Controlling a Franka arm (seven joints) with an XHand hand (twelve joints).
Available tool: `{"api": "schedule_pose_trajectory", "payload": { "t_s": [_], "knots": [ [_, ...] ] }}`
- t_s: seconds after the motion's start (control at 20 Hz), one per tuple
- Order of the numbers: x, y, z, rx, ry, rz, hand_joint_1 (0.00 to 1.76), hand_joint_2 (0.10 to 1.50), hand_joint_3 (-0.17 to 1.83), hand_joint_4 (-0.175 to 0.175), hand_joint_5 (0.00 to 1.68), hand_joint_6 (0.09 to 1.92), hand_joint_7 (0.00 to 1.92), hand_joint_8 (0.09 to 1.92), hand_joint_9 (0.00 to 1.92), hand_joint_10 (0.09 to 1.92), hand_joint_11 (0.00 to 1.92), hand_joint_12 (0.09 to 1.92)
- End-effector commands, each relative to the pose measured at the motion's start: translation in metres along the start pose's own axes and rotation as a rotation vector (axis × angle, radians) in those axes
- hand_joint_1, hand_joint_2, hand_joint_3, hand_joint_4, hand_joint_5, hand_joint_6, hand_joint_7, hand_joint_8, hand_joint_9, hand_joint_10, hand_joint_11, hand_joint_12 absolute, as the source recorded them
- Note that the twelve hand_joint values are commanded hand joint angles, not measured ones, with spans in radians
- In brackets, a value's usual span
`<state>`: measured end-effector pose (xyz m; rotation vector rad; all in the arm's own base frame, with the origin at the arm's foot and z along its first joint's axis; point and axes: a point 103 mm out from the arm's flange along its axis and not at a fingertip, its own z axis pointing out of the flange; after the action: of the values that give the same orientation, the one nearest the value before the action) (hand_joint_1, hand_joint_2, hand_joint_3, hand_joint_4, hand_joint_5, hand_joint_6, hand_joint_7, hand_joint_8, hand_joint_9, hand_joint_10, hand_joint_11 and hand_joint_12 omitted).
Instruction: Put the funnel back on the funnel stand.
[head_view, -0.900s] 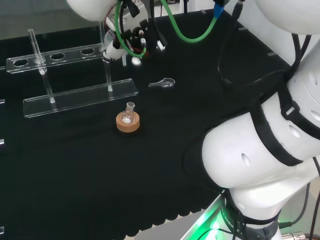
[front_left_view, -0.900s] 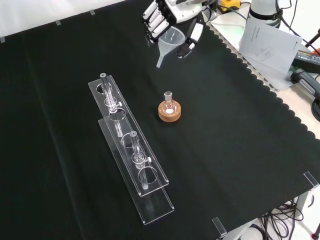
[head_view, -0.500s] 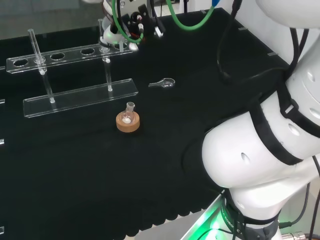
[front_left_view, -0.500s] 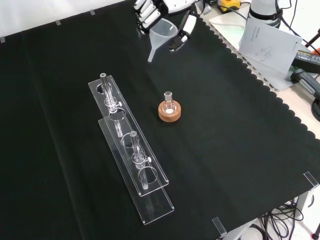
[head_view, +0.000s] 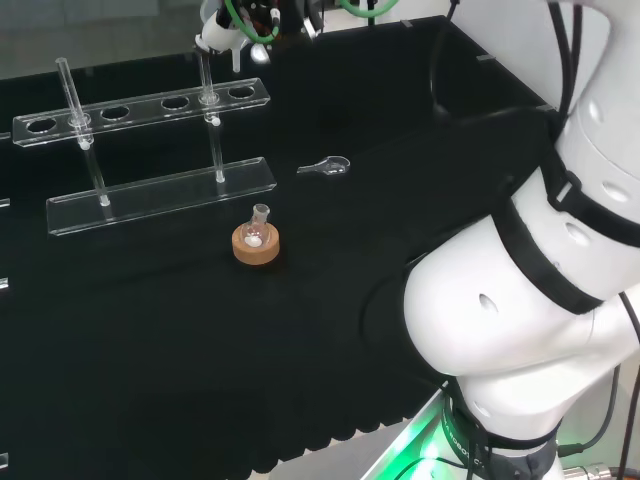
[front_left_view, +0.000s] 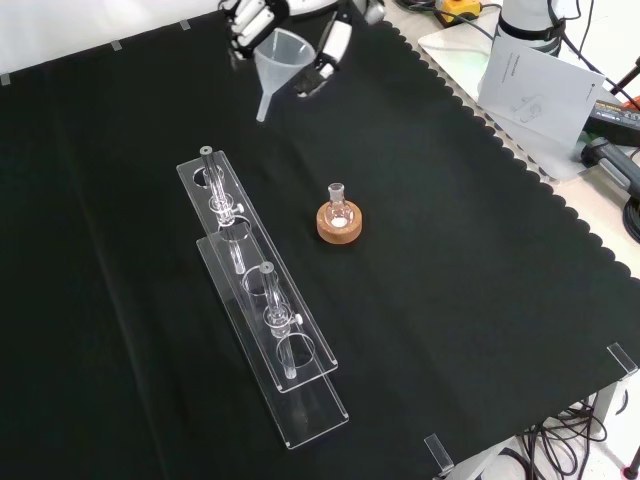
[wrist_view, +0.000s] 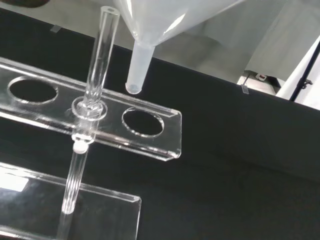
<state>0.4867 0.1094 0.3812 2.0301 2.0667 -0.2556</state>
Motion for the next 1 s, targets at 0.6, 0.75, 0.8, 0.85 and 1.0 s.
{"api": "schedule_pose_trajectory", "payload": {
  "t_s": [0.6, 0.75, 0.8, 0.85, 1.0],
  "knots": [
    [-0.007, 0.09, 0.051, 0.084, 0.03, -0.034, 0.71, 0.89, 0.49, -0.059, 0.81, 0.74, 0.79, 0.82, 1.29, 0.72, 0.73, 1.15],
    [-0.005, 0.099, 0.059, 0.092, 0.03, -0.041, 0.71, 0.89, 0.49, -0.06, 0.81, 0.73, 0.79, 0.82, 1.28, 0.72, 0.73, 1.15],
    [-0.004, 0.101, 0.061, 0.095, 0.031, -0.044, 0.71, 0.89, 0.49, -0.061, 0.81, 0.73, 0.79, 0.82, 1.28, 0.72, 0.73, 1.15],
    [-0.004, 0.104, 0.063, 0.097, 0.03, -0.047, 0.71, 0.89, 0.49, -0.062, 0.8, 0.73, 0.79, 0.82, 1.28, 0.72, 0.73, 1.15],
    [-0.004, 0.109, 0.071, 0.112, 0.026, -0.052, 0.71, 0.89, 0.49, -0.063, 0.8, 0.73, 0.79, 0.82, 1.28, 0.72, 0.72, 1.15]
  ]
}}
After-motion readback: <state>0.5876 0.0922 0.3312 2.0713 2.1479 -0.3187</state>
